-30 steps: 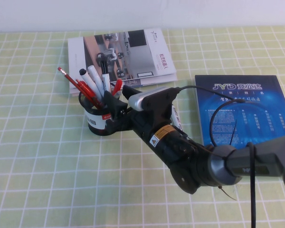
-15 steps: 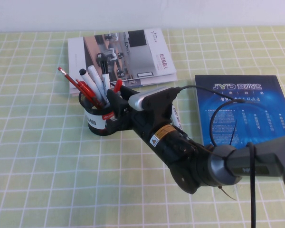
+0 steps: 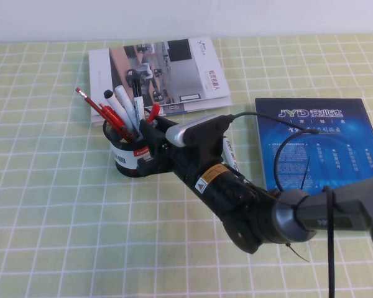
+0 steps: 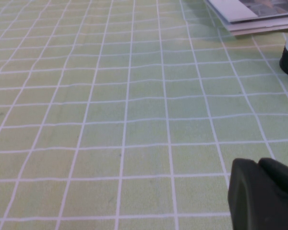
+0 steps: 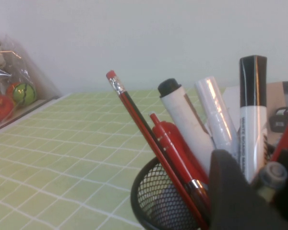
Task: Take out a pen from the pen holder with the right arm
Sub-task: 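Take a marker out of the pen holder and lay it on the table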
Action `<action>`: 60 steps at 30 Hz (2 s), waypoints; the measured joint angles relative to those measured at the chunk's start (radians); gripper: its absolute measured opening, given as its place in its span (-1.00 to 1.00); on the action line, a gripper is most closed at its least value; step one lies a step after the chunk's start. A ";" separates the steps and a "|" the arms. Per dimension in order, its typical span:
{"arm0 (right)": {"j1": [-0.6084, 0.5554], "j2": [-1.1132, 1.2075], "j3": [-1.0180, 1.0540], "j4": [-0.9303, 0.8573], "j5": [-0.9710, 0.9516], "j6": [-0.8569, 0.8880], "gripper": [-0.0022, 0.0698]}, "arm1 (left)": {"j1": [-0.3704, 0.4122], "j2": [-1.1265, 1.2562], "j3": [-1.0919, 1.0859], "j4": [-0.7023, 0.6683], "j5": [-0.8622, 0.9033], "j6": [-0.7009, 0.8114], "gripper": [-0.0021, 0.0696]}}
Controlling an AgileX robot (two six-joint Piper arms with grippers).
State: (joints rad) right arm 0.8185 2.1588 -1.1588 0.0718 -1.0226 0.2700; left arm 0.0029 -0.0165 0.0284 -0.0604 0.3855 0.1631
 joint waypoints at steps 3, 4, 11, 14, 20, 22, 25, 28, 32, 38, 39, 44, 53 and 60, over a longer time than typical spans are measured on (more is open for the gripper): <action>0.000 0.000 0.000 -0.002 0.004 0.000 -0.48 | 0.000 0.000 0.000 0.000 0.000 0.000 -0.96; 0.000 0.000 0.000 -0.002 0.004 0.000 -0.51 | 0.000 0.000 0.000 0.000 0.000 0.000 -0.96; 0.000 0.000 0.000 -0.002 0.008 0.000 -0.81 | 0.000 0.000 0.000 0.000 0.000 0.000 -0.96; 0.000 0.000 0.000 -0.002 0.008 0.000 -0.81 | 0.000 0.000 0.000 0.000 0.000 0.000 -0.96; 0.000 -0.021 0.000 0.000 0.057 -0.007 -0.81 | 0.000 0.000 0.000 0.000 0.000 0.000 -0.96; 0.000 -0.043 0.000 0.000 0.092 -0.020 -0.81 | 0.000 0.000 0.000 0.000 0.000 0.000 -0.96; 0.000 -0.078 0.000 0.000 0.131 -0.041 -0.81 | 0.000 0.000 0.000 0.000 0.000 0.000 -0.96; 0.000 -0.122 0.000 0.000 0.164 -0.067 -0.81 | 0.000 0.000 0.000 0.000 0.000 0.000 -0.96; 0.000 -0.185 0.000 0.000 0.223 -0.097 -0.81 | 0.000 0.000 0.000 0.000 0.000 0.000 -0.96; 0.000 -0.296 0.000 0.000 0.379 -0.155 -0.81 | 0.000 0.000 0.000 0.000 0.000 0.000 -0.96; 0.000 -0.313 0.000 0.000 0.403 -0.167 -0.81 | 0.000 0.000 0.000 0.000 0.000 0.000 -0.96; 0.000 -0.418 0.000 0.000 0.530 -0.203 -0.81 | 0.000 0.000 0.000 0.000 0.000 0.000 -0.96; 0.000 -0.608 0.000 0.039 0.831 -0.362 -0.81 | 0.000 0.000 0.000 0.000 0.000 0.000 -0.96; -0.070 -0.660 -0.007 0.174 1.169 -0.412 -0.81 | 0.000 0.000 0.000 0.000 0.000 0.000 -0.96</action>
State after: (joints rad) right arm 0.7484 1.4987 -1.1659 0.2455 0.1468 -0.1422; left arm 0.0029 -0.0165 0.0284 -0.0604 0.3855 0.1631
